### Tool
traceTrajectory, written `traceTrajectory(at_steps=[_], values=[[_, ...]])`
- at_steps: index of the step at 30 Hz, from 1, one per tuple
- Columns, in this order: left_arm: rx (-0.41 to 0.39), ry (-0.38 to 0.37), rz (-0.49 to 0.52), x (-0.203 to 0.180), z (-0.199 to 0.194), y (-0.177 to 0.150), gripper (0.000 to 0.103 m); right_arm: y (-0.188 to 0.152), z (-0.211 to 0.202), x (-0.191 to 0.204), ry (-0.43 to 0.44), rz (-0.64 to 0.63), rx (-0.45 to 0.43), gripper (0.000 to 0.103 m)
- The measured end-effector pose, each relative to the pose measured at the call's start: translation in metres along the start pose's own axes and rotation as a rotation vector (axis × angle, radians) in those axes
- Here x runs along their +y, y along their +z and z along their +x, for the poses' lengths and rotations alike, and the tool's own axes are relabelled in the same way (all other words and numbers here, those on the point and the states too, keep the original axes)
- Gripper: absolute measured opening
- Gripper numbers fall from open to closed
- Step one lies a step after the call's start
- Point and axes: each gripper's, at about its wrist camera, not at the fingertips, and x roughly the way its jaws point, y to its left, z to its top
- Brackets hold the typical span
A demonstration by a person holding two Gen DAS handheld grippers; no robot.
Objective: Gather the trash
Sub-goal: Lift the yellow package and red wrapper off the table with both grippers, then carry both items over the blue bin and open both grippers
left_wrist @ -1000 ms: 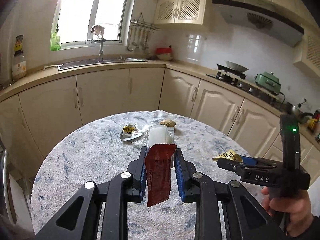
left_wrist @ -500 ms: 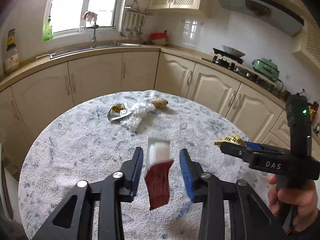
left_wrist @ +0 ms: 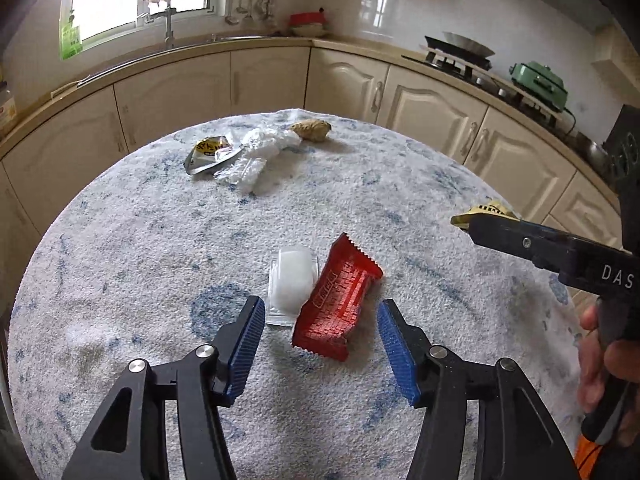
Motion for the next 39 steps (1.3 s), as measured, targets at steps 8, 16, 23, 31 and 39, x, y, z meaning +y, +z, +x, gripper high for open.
traceTrajectory(at_steps=[8, 16, 23, 31, 39], values=[[-0.007, -0.033, -0.029, 0.001, -0.001, -0.002, 0.020, 0.000, -0.005, -0.001, -0.001, 0.004, -0.008, 0.067], [-0.038, -0.065, -0.051, 0.007, -0.024, -0.013, 0.020, 0.001, -0.010, -0.005, -0.001, 0.010, -0.018, 0.067], [-0.089, -0.097, -0.051, 0.002, -0.049, -0.011, 0.020, 0.005, -0.024, -0.003, 0.003, 0.002, -0.041, 0.067], [-0.209, -0.122, 0.007, -0.026, -0.091, 0.007, 0.020, 0.014, -0.074, -0.011, -0.005, -0.005, -0.129, 0.067], [-0.273, -0.198, 0.080, -0.077, -0.118, 0.017, 0.020, 0.014, -0.134, -0.050, -0.068, 0.021, -0.219, 0.067]])
